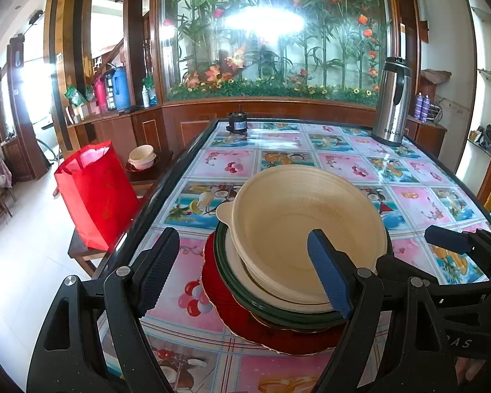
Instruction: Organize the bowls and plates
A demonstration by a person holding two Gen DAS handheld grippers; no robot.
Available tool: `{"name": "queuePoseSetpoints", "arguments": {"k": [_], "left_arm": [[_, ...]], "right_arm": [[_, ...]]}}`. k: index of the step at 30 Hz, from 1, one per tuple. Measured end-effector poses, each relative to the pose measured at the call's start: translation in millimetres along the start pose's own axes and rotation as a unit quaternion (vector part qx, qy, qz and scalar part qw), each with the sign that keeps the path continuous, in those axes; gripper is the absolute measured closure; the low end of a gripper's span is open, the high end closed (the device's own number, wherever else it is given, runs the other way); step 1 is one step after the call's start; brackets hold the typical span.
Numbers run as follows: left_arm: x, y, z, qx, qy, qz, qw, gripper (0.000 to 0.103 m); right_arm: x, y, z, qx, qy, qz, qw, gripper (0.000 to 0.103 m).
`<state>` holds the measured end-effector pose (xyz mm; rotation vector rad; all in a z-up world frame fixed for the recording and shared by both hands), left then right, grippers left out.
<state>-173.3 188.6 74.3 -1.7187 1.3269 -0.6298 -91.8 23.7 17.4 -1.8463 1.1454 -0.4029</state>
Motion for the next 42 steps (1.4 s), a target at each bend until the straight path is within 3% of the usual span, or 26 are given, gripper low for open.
{"name": "queuePoseSetpoints", "arguments": {"k": [42], "left_arm": [[6.3, -1.5, 1.3, 0.001, 0.007, 0.001, 1.0, 0.022]], "right_arm": [[1.8, 4.6, 2.5, -0.007, -0.005, 0.004, 1.0, 0.019]]}}
Point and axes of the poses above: each gripper's, at about its wrist camera, not at the fingertips, and z roughly the way its jaws point, x to its right, y to its underside, the point moved 2 cm from there along z, roughly the way its jaws point, and after that the axes turned 9 degrees about -y, right-handed, at the moved point
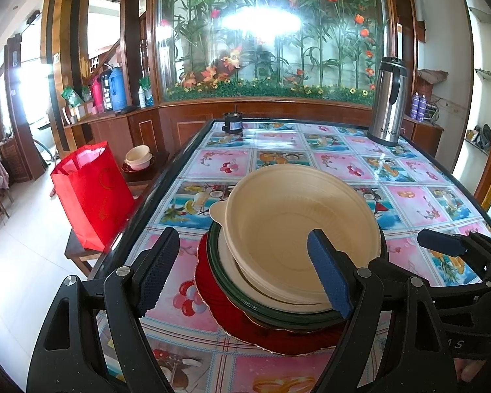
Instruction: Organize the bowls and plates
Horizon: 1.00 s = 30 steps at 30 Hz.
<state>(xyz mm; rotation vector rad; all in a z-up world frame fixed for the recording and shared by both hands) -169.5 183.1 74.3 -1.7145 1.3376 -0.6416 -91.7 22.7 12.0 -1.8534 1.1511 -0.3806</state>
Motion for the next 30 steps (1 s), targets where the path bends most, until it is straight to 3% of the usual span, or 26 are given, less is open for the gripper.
{"name": "queuePoseSetpoints", "arguments": {"k": [30], "left_arm": [[3.0, 2.5, -1.7, 0.008, -0.003, 0.007, 0.9999, 0.022]], "right_arm": [[-1.1, 1.7, 4.7, -0.009, -0.002, -0.005, 1.0, 0.019]]}}
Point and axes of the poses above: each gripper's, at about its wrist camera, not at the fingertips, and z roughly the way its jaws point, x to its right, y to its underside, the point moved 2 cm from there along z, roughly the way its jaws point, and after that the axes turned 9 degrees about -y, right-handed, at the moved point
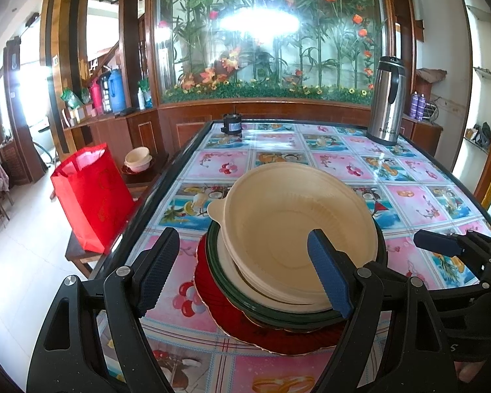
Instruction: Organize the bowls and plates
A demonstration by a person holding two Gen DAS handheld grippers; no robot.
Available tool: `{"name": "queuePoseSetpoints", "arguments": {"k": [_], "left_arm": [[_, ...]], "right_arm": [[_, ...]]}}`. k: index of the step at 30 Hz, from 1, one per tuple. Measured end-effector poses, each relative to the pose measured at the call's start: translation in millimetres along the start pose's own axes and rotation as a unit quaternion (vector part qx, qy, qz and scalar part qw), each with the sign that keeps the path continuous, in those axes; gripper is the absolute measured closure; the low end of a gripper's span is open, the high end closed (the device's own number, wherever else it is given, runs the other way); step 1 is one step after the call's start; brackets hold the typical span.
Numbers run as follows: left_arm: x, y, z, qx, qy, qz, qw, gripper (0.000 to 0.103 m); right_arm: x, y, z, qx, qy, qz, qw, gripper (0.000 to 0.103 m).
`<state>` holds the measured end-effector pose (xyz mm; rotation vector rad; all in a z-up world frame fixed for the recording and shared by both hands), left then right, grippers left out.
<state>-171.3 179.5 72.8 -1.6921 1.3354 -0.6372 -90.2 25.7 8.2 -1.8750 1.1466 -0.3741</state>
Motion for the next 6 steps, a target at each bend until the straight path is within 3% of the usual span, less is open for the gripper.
{"name": "queuePoseSetpoints", "arguments": {"k": [6], "left_arm": [[5.5, -2.5, -5.0, 0.008, 0.0, 0.002, 1.0, 0.022]], "right_arm": [[1.3, -0.5, -0.9, 0.002, -0.002, 0.002, 1.0, 0.019]]}}
Point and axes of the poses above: each gripper's, at about its wrist camera, not at the fingertips, and z roughly the way its jaws point, x to its right, y to its underside, the point moved 2 cm from there along z, roughly the way its jaws point, and after that the axes turned 9 degrees about -y, right-handed, at the moved point
